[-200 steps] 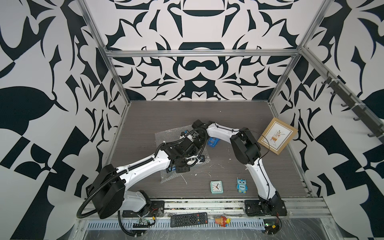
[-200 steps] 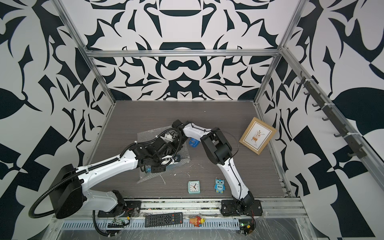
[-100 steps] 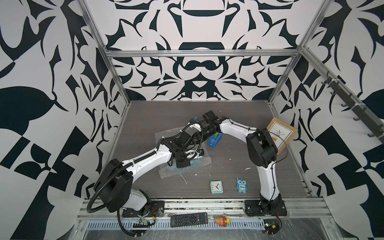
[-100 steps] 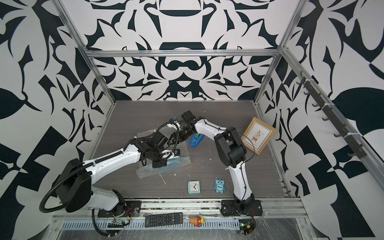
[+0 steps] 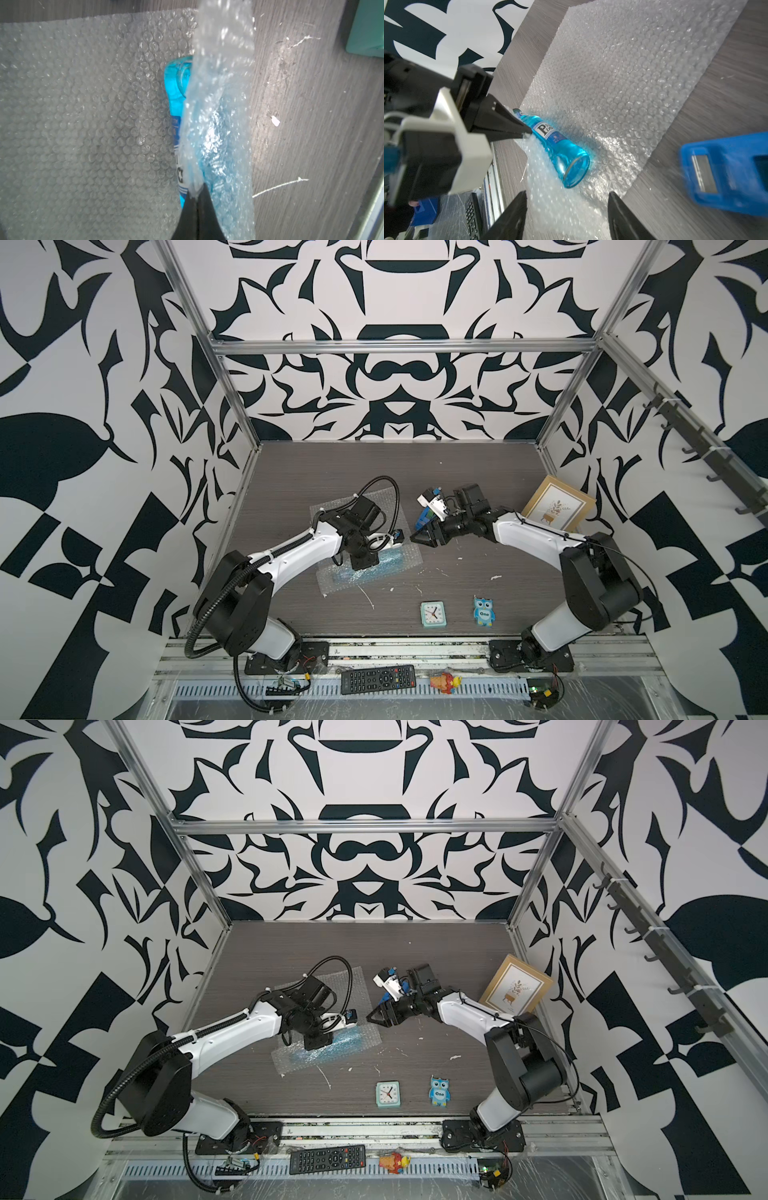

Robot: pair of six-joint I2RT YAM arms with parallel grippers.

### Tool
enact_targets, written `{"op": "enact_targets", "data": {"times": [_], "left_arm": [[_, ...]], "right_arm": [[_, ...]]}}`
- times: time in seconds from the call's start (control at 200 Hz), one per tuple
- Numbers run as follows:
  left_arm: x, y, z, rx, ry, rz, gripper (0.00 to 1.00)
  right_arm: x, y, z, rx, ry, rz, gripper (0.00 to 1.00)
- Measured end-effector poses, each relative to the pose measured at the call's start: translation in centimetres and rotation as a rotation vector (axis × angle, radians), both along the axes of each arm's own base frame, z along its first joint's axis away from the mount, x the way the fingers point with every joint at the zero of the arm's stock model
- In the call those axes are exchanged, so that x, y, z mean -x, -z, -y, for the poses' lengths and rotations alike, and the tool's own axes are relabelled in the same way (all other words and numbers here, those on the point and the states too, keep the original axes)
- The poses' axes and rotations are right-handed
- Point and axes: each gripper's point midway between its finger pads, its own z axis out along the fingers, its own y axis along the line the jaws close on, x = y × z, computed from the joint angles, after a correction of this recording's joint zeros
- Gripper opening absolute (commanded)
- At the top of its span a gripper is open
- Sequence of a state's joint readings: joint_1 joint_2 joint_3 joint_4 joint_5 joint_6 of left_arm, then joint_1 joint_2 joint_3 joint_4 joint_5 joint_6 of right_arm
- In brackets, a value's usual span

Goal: Wrap wine bottles in bubble wrap
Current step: Wrap the wine bottle in bubble wrap.

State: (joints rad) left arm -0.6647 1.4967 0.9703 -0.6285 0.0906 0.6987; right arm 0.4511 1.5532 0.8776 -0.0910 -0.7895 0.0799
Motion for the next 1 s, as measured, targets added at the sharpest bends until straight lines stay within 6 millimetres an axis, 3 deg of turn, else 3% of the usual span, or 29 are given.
{"op": "enact_targets", "data": {"times": [0.205, 0.475, 0.56, 0.67, 0.765, 0.87, 1.0], "left_arm": [[-0.5, 0.3, 0.2, 0.017, -0.026, -0.011, 0.0], [-0.9, 0.4, 0.2, 0.042, -0.056, -0.032, 0.0], [-0.8, 0.4, 0.2, 0.046, -0.062, -0.037, 0.0], [-0.9, 0.4, 0.2, 0.048, -0.065, -0.039, 0.0], [-0.8, 0.4, 0.2, 0.048, -0.064, -0.04, 0.1], [-0.9, 0.2, 0.2, 0.05, -0.066, -0.038, 0.21], [-0.8, -0.8, 0.2, 0.067, -0.068, -0.018, 0.3]], "right_arm": [[-0.5, 0.1, -0.1, -0.018, 0.02, 0.022, 0.68], [-0.5, 1.8, -0.6, -0.012, 0.004, -0.012, 0.68], [-0.1, 2.4, -0.9, -0.013, -0.014, -0.034, 0.57], [0.2, 3.1, -1.8, -0.013, -0.051, -0.057, 0.29], [0.1, 3.5, -2.6, -0.007, -0.058, -0.08, 0.08], [-0.1, 3.6, -2.9, -0.006, -0.049, -0.09, 0.0], [-0.4, 3.4, -3.0, -0.01, -0.02, -0.103, 0.0]]}}
